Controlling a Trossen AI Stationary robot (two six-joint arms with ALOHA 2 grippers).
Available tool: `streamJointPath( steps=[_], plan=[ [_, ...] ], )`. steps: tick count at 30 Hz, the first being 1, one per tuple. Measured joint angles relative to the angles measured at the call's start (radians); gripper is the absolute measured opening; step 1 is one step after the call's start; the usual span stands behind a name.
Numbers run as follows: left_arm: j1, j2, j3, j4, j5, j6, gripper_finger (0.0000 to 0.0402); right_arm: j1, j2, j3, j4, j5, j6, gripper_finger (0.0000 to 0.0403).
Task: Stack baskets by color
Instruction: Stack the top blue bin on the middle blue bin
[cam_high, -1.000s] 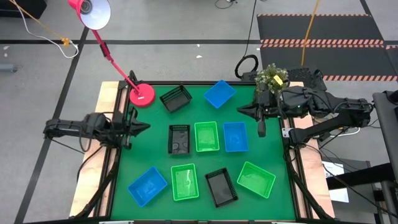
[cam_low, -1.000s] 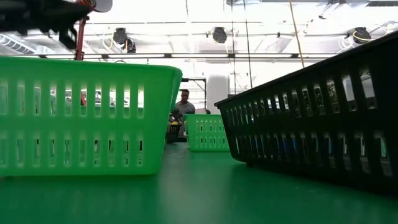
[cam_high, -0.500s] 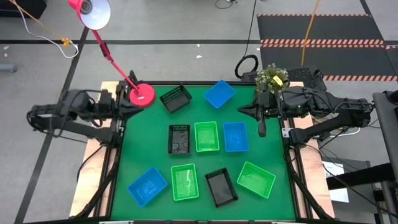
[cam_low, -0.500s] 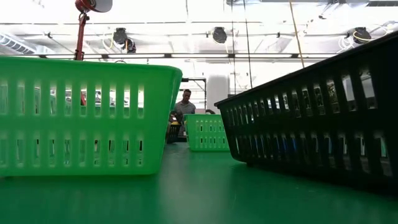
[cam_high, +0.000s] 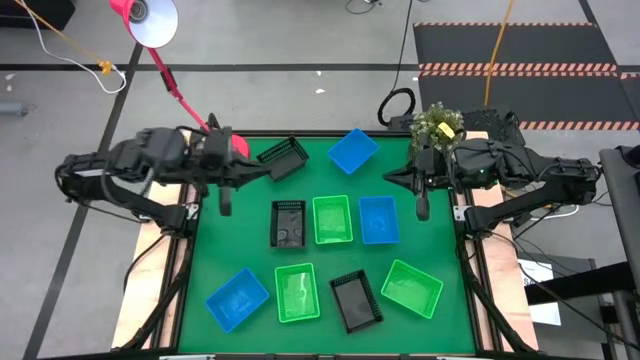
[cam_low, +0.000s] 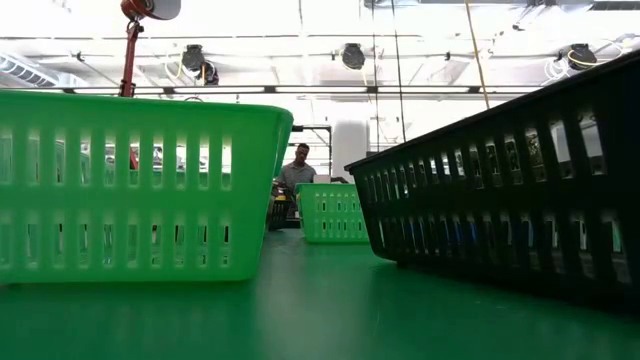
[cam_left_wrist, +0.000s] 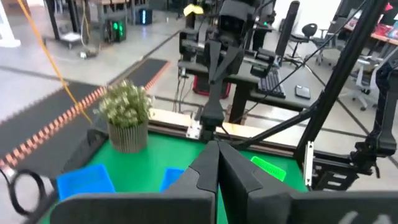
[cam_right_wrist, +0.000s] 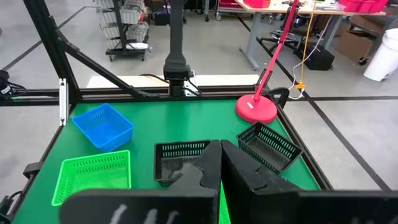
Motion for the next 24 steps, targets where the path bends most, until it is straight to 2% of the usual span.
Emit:
streamJointPath(
  steps=[4,8,16,20,24],
  plan=[
    [-0.006,0.066,-0.007,-0.002,-0.006,-0.083,0.0012,0.000,0.000,0.000,-0.002,0.000,0.000,0.0000],
    [-0.014,0.125,-0.008,0.000,-0.011,-0.099,0.0003,0.000,0.000,0.000,-0.019,0.003,0.009,0.0000],
    [-0.014,0.170,-0.008,-0.002,-0.011,-0.131,0.0024,-0.059,0.041,0.000,-0.014,0.029,0.131,0.0000],
    [-0.015,0.152,-0.008,-0.001,-0.010,-0.130,0.0023,-0.092,0.089,-0.001,0.101,-0.026,0.179,0.0000],
    [-0.017,0.101,-0.008,-0.013,-0.011,-0.067,0.0007,-0.133,0.146,-0.001,0.246,-0.032,0.257,0.0000]
  ],
)
